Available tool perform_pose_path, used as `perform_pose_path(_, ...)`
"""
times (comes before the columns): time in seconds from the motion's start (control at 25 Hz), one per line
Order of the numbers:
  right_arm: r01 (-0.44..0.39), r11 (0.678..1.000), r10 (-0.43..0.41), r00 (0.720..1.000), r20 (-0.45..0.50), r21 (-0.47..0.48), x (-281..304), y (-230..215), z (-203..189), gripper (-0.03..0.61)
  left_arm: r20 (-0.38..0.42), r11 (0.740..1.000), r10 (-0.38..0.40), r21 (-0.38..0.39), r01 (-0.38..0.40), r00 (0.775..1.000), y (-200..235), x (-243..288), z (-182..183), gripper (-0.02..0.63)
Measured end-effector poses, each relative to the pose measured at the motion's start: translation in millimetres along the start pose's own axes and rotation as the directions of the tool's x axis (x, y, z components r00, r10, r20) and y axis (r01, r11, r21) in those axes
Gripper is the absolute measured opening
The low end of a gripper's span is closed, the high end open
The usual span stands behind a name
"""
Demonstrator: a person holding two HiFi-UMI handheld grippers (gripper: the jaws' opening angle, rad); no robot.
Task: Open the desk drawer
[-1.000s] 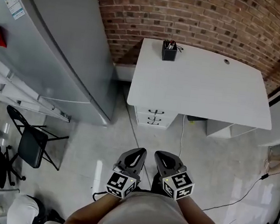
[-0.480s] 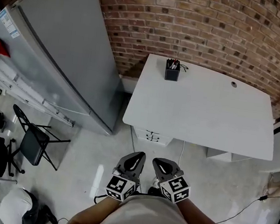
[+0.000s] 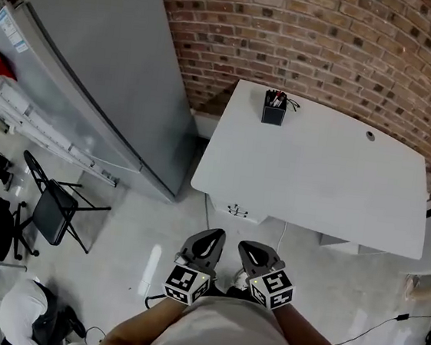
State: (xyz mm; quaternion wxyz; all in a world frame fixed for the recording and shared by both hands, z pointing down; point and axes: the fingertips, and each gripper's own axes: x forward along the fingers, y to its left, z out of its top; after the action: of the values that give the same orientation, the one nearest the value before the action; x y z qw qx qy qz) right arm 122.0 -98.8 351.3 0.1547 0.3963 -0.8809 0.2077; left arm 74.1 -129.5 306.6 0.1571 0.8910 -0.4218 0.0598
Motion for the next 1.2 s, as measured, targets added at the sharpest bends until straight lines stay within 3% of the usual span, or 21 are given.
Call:
perform_pose_path(0.12, 0.074, 0.997, -0.074, 0.997, -0.011, 0.031, 3, -10, -4, 0.015, -0.004, 1.0, -0.023, -0.001, 0.023, 1.0, 11, -1, 0, 0.018)
perform_pose_path(0.4, 0.141, 0.99, -0.141, 0.986, -0.089, -0.004, 18, -7, -24, 0.015, -0.015, 0.997, -0.074, -0.011, 0.074, 0.997, 24, 0, -1, 0.018)
perform_pose_path(1.2, 0.155, 0.957, -0.226, 0.928, -0.296, -0.245, 102, -38, -123, 0.017, -0.127, 0.995, -0.06, -0.081, 0.05, 0.99, 80, 11, -87, 0.018)
